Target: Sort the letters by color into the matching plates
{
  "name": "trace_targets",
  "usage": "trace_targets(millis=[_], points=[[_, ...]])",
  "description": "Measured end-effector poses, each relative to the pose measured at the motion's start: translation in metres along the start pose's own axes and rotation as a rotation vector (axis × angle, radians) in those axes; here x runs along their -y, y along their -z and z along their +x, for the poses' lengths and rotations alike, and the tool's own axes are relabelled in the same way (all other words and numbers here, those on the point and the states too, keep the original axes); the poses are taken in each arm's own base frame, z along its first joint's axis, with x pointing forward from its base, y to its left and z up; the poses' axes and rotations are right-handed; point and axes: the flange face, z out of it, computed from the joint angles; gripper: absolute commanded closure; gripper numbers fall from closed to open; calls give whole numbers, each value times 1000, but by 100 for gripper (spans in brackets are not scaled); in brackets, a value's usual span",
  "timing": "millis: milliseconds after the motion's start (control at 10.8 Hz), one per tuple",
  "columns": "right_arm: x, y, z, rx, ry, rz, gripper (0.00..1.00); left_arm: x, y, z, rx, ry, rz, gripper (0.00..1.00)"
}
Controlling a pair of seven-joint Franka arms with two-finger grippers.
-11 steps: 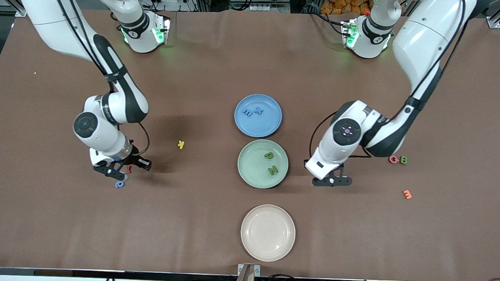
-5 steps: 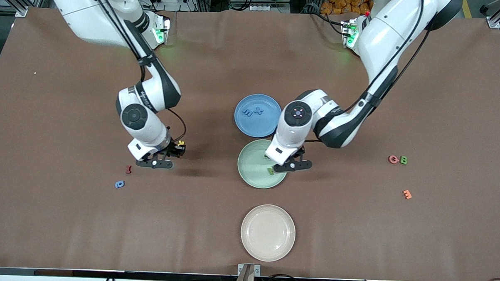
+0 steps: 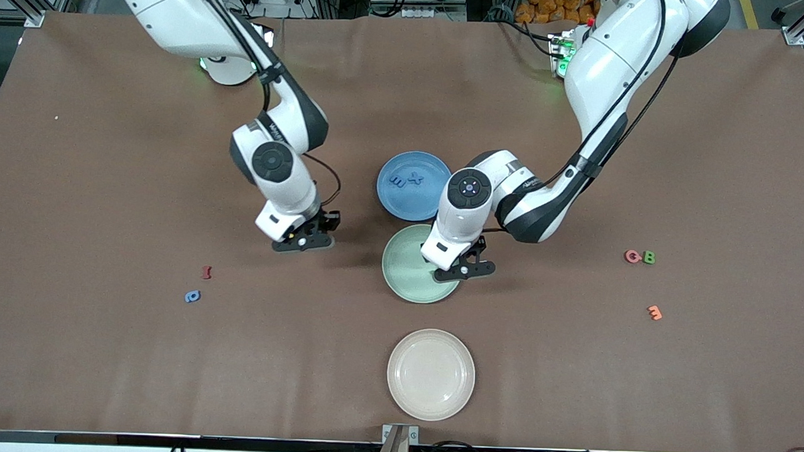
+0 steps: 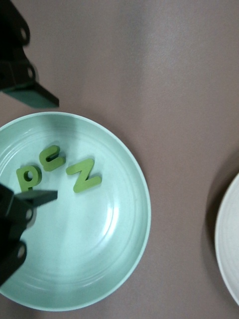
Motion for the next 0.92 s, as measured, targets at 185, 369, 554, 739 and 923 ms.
trace_targets(millis=[185, 369, 554, 739, 923], points=[[49, 2, -23, 27, 88, -7, 75, 6, 6, 12, -14, 18, -6, 0], [88, 15, -38, 57, 146, -14, 75, 37, 17, 49, -34, 58, -13, 0], [117, 30, -47, 61, 184, -8, 75, 86, 28, 88, -36, 78, 2, 0], [136, 33, -56, 59, 216, -1, 75, 125, 38, 109, -20, 80, 30, 0], [162, 31, -65, 56, 256, 10, 74, 157, 54, 125, -13, 54, 64, 0]])
